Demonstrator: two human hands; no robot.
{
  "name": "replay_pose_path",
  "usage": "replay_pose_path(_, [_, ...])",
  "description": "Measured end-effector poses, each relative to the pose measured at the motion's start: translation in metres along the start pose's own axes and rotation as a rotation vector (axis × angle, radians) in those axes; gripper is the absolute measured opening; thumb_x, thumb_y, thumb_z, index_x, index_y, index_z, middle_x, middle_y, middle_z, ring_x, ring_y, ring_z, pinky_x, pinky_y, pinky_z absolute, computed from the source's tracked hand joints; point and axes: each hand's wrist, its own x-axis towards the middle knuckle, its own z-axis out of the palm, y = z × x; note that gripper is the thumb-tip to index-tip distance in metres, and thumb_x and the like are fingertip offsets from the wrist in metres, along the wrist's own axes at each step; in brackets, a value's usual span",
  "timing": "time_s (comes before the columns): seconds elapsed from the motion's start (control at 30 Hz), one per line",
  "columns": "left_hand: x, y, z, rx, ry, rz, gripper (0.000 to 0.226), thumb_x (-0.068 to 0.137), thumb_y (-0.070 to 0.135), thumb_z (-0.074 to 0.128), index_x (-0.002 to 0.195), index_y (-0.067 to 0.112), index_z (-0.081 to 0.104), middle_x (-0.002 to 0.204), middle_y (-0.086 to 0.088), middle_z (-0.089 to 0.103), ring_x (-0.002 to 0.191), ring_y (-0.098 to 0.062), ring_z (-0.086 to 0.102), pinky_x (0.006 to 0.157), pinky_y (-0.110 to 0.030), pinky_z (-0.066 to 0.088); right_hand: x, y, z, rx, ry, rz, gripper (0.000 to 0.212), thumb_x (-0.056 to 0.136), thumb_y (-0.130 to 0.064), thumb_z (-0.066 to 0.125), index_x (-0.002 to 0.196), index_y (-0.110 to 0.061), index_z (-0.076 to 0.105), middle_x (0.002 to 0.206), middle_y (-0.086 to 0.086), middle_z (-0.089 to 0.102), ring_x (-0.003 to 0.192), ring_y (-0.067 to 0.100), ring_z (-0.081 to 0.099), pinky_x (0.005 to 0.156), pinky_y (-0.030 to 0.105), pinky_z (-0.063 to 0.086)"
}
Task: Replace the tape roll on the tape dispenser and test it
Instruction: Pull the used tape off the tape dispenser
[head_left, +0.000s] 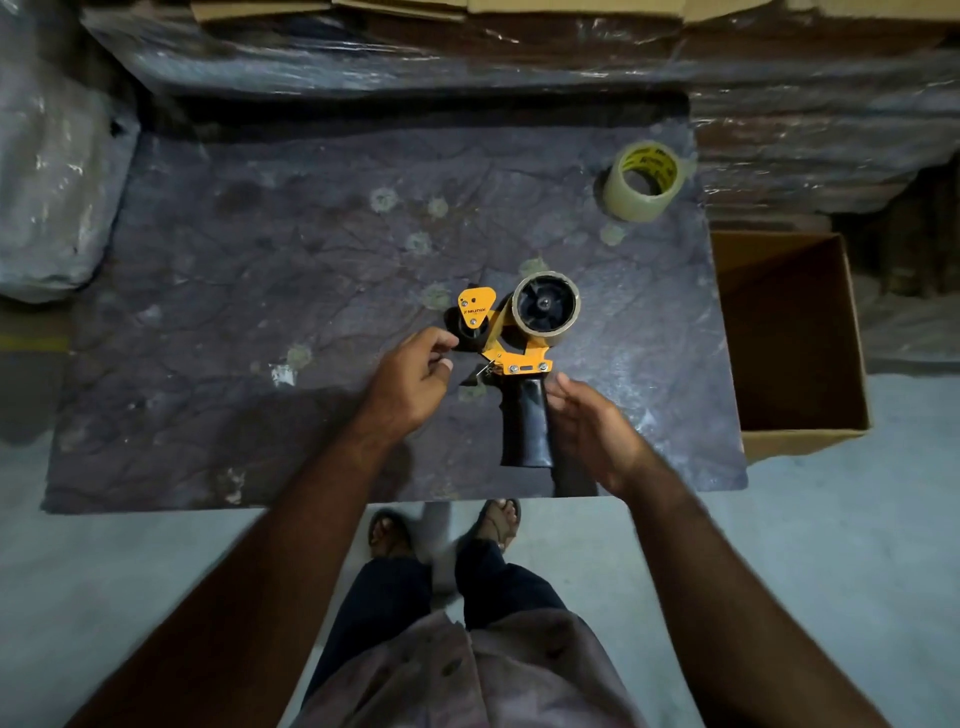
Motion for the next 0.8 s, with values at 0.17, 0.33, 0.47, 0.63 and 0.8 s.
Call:
replay_pose_path(0.17, [0.008, 0.025, 0.002, 0.131, 0.02, 0.225, 0.031, 0.093, 0.006, 0.059, 0.123, 0.009, 0.063, 0.12, -0.004, 0.062, 0.105, -0.013, 0.058, 0.083, -0.001, 0.038, -0.002, -0.015, -0.017, -0.632, 0.284, -0.422, 0.09, 0.079, -0.059, 0.073, 0.154, -0.03, 0.033, 0.159, -0.004, 0.037, 0.14, 0.016, 0.043, 0.111, 0.041, 0.039])
replay_pose_path(0.33, [0.027, 0.049, 0.008, 0.276, 0.005, 0.291, 0.033, 0.088, 0.015, 0.059, 0.121, 0.011, 0.063, 0.122, -0.006, 0.064, 0.111, -0.024, 0.059, 0.094, -0.033, 0.046, 0.028, -0.043, -0.006, -0.995, 0.33, -0.633, 0.095, 0.082, -0.065, 0.061, 0.159, -0.024, 0.023, 0.169, 0.007, 0.018, 0.155, 0.022, 0.016, 0.121, 0.047, 0.025])
replay_pose_path(0.47, [0.06, 0.067, 0.011, 0.438, -0.056, 0.241, 0.037, 0.09, 0.028, 0.057, 0.126, 0.022, 0.06, 0.132, 0.0, 0.063, 0.127, -0.024, 0.051, 0.105, -0.05, 0.041, 0.055, -0.064, -0.005, -0.926, 0.416, -0.579, 0.085, 0.091, -0.038, 0.07, 0.156, -0.005, 0.027, 0.16, 0.018, 0.033, 0.148, 0.03, 0.031, 0.117, 0.036, 0.026])
replay_pose_path(0.63, [0.11, 0.075, 0.028, 0.598, -0.224, 0.094, 0.041, 0.095, 0.043, 0.053, 0.135, 0.031, 0.053, 0.13, -0.004, 0.065, 0.13, -0.029, 0.051, 0.109, -0.055, 0.029, 0.076, -0.081, -0.015, -0.87, 0.47, -0.359, 0.069, 0.092, -0.027, 0.07, 0.15, -0.007, 0.039, 0.144, 0.018, 0.055, 0.131, 0.032, 0.055, 0.107, 0.036, 0.042])
replay_pose_path(0.8, [0.134, 0.086, 0.045, 0.741, -0.346, 0.028, 0.033, 0.097, 0.037, 0.053, 0.127, 0.025, 0.057, 0.125, -0.008, 0.067, 0.124, -0.034, 0.056, 0.108, -0.055, 0.024, 0.075, -0.083, -0.004, -0.92, 0.542, -0.354, 0.043, 0.092, -0.013, 0.063, 0.135, -0.01, 0.056, 0.122, 0.016, 0.07, 0.115, 0.034, 0.063, 0.091, 0.029, 0.046])
